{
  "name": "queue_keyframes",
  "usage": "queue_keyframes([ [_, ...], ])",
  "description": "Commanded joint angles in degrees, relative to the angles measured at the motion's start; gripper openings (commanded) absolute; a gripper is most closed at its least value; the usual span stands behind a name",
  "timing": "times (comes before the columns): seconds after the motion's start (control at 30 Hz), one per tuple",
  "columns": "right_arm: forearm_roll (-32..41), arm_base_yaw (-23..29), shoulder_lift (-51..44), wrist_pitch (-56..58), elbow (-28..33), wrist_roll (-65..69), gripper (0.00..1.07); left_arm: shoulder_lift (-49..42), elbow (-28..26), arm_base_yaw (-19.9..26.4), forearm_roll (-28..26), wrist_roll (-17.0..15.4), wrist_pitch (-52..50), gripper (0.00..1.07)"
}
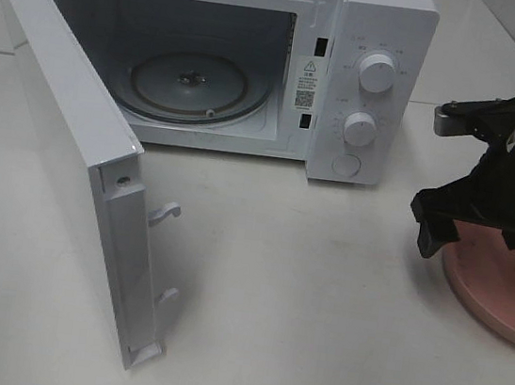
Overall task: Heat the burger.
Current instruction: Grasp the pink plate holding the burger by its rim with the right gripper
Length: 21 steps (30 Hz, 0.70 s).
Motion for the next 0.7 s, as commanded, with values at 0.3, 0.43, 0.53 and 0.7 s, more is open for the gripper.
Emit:
queue_keyframes([
  [0.3,-1.7,-0.2,7.6,-1.4,-1.5,1.9,0.88,-1.4,0.2,0.3,-0.3,-0.2,-0.5,0.98],
  [0.43,-4.2,-0.2,10.0,-1.0,-2.6,3.2,0.87,-1.4,0.2,0.3,-0.3,-0.2,-0.5,0.98],
  [0.53,-5.8,-0.2,10.7,-0.9,-3.1,4.6,0.86,-1.4,0.2,0.3,-0.3,-0.2,-0.5,0.98],
  [0.7,-5.8,-0.2,10.7,-1.4,-3.1,4.6,0.84,-1.4,0.2,0.3,-0.3,-0.2,-0.5,0.98],
])
